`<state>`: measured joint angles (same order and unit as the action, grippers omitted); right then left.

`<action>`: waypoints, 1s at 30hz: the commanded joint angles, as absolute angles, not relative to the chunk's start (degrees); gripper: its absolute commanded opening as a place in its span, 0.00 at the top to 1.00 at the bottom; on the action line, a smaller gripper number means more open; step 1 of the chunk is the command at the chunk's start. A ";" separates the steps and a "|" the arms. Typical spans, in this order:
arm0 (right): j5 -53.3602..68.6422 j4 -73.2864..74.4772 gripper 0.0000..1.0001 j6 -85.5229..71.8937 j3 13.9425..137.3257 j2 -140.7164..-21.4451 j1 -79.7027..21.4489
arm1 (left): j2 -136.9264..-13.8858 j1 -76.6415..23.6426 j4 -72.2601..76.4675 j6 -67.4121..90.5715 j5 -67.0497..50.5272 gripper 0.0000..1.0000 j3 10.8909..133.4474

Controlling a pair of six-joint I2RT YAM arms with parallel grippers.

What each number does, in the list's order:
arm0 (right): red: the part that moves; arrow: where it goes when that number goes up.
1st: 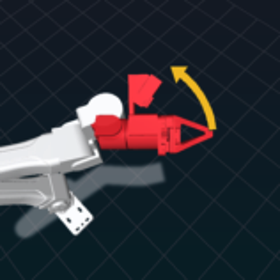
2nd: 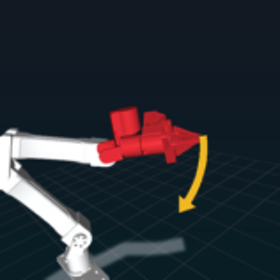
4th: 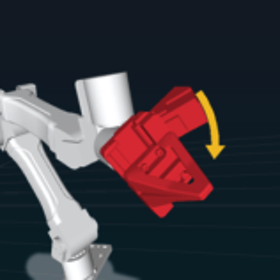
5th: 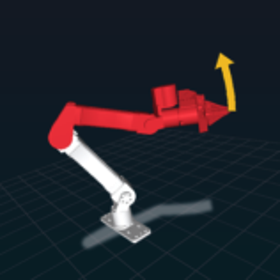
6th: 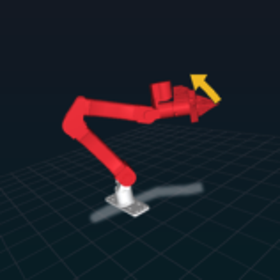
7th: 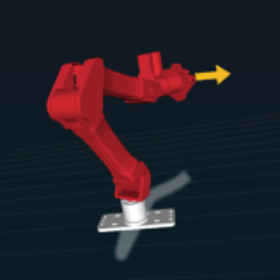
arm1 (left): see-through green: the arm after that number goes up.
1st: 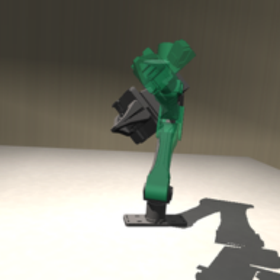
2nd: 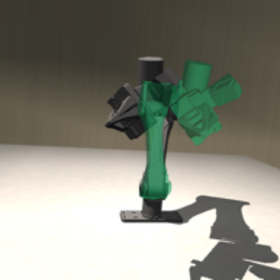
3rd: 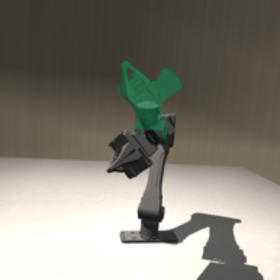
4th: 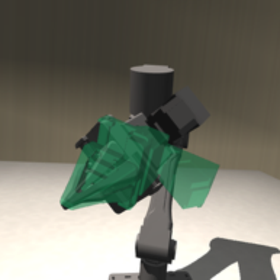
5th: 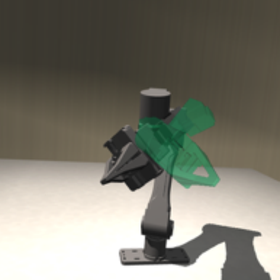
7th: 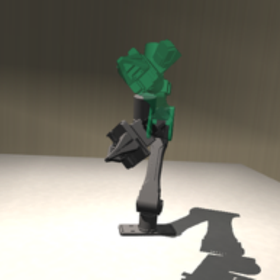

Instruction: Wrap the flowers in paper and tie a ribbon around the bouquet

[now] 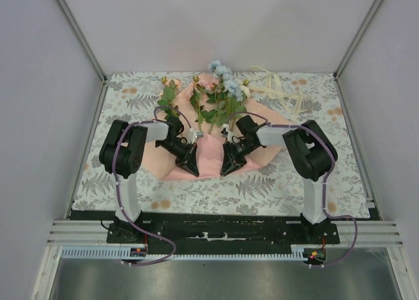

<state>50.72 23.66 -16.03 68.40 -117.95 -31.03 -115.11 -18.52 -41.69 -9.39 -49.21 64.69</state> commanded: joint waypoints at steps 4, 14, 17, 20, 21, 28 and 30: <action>42.55 30.14 0.71 -10.11 61.97 -112.76 -23.47 | -117.77 -15.64 -41.04 -11.16 -39.46 0.98 64.51; 26.56 40.42 0.75 -11.25 63.28 -110.83 -19.07 | -115.32 -16.61 -42.19 -13.88 -39.99 0.98 65.92; 25.05 41.66 0.77 -11.87 62.75 -110.74 -17.41 | -114.87 -17.31 -42.28 -14.59 -39.46 0.98 65.83; 25.57 42.45 0.77 -12.39 62.67 -110.04 -15.47 | -114.79 -17.32 -42.28 -14.76 -39.38 0.98 65.66; 25.32 42.63 0.77 -12.91 62.49 -109.52 -14.95 | -114.79 -17.40 -42.28 -14.85 -39.29 0.98 65.57; 29.77 43.42 0.79 -11.53 63.80 -106.26 -11.78 | -112.77 -17.40 -43.41 -16.60 -39.89 0.97 66.17; 33.91 43.77 0.78 -8.10 65.38 -104.69 -12.04 | -109.53 -16.79 -43.94 -16.70 -42.96 0.81 67.23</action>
